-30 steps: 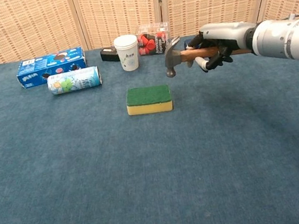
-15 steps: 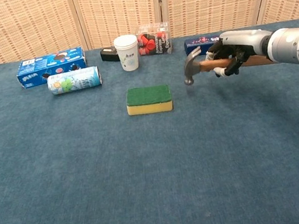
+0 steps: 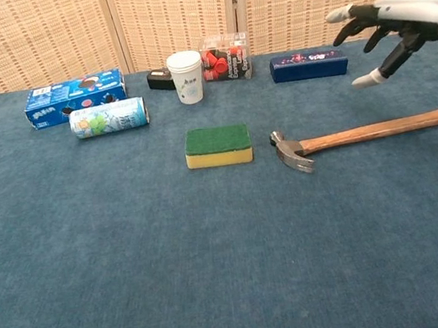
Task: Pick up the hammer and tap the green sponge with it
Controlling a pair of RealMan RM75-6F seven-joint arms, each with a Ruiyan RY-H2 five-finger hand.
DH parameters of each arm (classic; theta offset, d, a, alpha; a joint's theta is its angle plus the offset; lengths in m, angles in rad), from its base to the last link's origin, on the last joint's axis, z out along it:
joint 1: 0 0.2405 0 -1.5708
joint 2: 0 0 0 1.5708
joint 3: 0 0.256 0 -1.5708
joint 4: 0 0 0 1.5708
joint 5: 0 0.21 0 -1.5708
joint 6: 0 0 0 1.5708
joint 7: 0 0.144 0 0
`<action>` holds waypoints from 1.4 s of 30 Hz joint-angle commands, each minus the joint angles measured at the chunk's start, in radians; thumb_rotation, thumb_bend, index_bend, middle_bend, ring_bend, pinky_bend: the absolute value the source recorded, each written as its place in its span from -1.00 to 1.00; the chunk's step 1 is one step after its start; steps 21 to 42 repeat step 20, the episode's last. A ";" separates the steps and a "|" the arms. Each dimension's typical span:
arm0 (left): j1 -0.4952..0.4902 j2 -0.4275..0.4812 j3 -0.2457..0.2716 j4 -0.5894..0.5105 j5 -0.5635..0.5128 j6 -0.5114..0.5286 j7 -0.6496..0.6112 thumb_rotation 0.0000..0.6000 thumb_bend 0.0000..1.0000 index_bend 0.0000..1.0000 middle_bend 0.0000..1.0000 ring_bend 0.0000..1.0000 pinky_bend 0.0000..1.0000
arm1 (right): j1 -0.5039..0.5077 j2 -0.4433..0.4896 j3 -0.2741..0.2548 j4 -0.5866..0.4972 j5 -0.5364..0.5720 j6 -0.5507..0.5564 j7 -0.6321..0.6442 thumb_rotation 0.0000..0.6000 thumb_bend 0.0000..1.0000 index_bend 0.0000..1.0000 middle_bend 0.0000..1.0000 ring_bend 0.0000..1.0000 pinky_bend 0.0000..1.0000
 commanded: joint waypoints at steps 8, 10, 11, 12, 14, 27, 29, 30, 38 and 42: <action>-0.016 -0.003 -0.024 -0.020 0.007 0.016 0.024 1.00 -0.65 -1.00 -1.00 -1.00 -1.00 | -0.327 0.277 -0.130 -0.300 -0.066 0.381 -0.202 1.00 -0.40 -0.53 -0.27 -0.50 -0.41; -0.020 -0.001 -0.028 -0.033 0.011 0.021 0.031 1.00 -0.65 -1.00 -1.00 -1.00 -1.00 | -0.381 0.303 -0.150 -0.335 -0.071 0.440 -0.223 1.00 -0.40 -0.50 -0.26 -0.50 -0.41; -0.021 -0.001 -0.030 -0.038 0.012 0.023 0.035 1.00 -0.65 -1.00 -1.00 -1.00 -1.00 | -0.403 0.312 -0.158 -0.347 -0.075 0.464 -0.229 1.00 -0.40 -0.49 -0.26 -0.50 -0.41; -0.022 0.000 -0.032 -0.044 0.012 0.024 0.040 1.00 -0.65 -1.00 -1.00 -1.00 -1.00 | -0.424 0.320 -0.165 -0.357 -0.080 0.489 -0.233 1.00 -0.40 -0.47 -0.26 -0.49 -0.41; -0.025 0.002 -0.036 -0.060 0.011 0.027 0.054 1.00 -0.65 -1.00 -1.00 -1.00 -1.00 | -0.470 0.331 -0.179 -0.377 -0.089 0.543 -0.240 1.00 -0.40 -0.47 -0.24 -0.47 -0.41; -0.033 0.001 -0.041 -0.093 0.011 0.029 0.087 1.00 -0.65 -1.00 -1.00 -1.00 -1.00 | -0.563 0.335 -0.216 -0.409 -0.131 0.634 -0.236 1.00 -0.40 -0.45 -0.23 -0.45 -0.41; -0.033 0.001 -0.041 -0.093 0.011 0.029 0.087 1.00 -0.65 -1.00 -1.00 -1.00 -1.00 | -0.563 0.335 -0.216 -0.409 -0.131 0.634 -0.236 1.00 -0.40 -0.45 -0.23 -0.45 -0.41; -0.033 0.001 -0.041 -0.093 0.011 0.029 0.087 1.00 -0.65 -1.00 -1.00 -1.00 -1.00 | -0.563 0.335 -0.216 -0.409 -0.131 0.634 -0.236 1.00 -0.40 -0.45 -0.23 -0.45 -0.41; -0.033 0.001 -0.041 -0.093 0.011 0.029 0.087 1.00 -0.65 -1.00 -1.00 -1.00 -1.00 | -0.563 0.335 -0.216 -0.409 -0.131 0.634 -0.236 1.00 -0.40 -0.45 -0.23 -0.45 -0.41; -0.033 0.001 -0.041 -0.093 0.011 0.029 0.087 1.00 -0.65 -1.00 -1.00 -1.00 -1.00 | -0.563 0.335 -0.216 -0.409 -0.131 0.634 -0.236 1.00 -0.40 -0.45 -0.23 -0.45 -0.41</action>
